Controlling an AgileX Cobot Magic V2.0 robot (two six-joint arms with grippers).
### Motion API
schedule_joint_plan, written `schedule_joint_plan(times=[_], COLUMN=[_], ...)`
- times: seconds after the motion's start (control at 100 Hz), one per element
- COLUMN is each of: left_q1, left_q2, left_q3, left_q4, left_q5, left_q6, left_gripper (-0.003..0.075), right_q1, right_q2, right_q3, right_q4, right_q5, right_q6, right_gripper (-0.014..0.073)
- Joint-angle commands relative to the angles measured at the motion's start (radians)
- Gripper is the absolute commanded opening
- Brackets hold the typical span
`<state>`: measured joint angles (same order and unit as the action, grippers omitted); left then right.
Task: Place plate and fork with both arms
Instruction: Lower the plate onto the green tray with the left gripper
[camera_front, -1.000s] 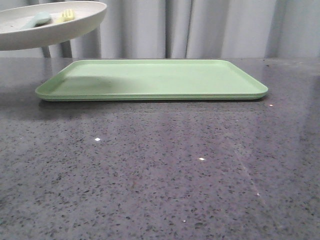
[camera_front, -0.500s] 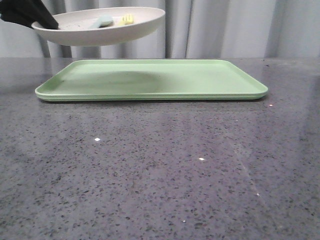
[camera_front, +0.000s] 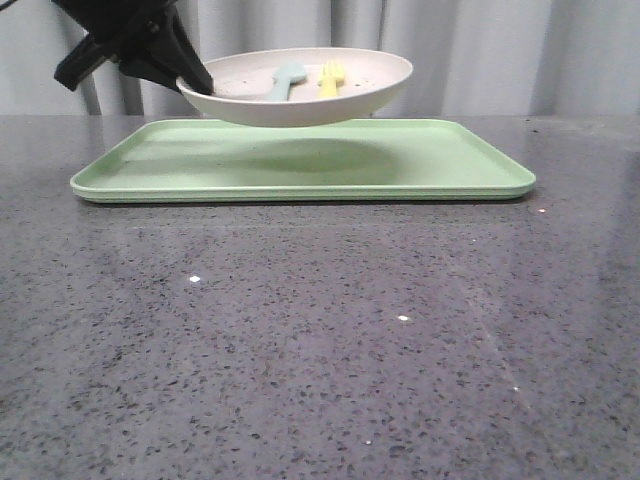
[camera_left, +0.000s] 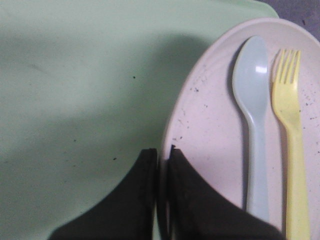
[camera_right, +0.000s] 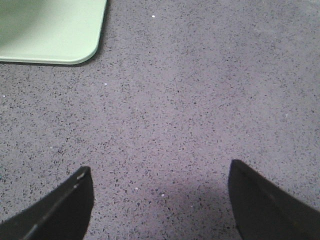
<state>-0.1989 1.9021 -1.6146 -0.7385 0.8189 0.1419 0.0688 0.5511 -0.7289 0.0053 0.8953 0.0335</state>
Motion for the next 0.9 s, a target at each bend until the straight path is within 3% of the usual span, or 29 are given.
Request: schedule_joint_plan(times=[0.0, 0.89], left_q1=[-0.015, -0.018], left_q2=[-0.031, 0.051], left_q3=[-0.038, -0.038], left_q4=[-0.045, -0.036], left_q5=[-0.045, -0.110], left_q6=[-0.022, -0.044], left_gripper=[-0.0021, -0.0021], right_q1=[-0.003, -0.003], right_q2=[0.011, 0.011], right_q3=[-0.032, -0.032], right_q4=[-0.005, -0.005], right_q5=[-0.069, -0.069], right_q6=[-0.006, -0.006], right_gripper=[0.0561, 0.0561])
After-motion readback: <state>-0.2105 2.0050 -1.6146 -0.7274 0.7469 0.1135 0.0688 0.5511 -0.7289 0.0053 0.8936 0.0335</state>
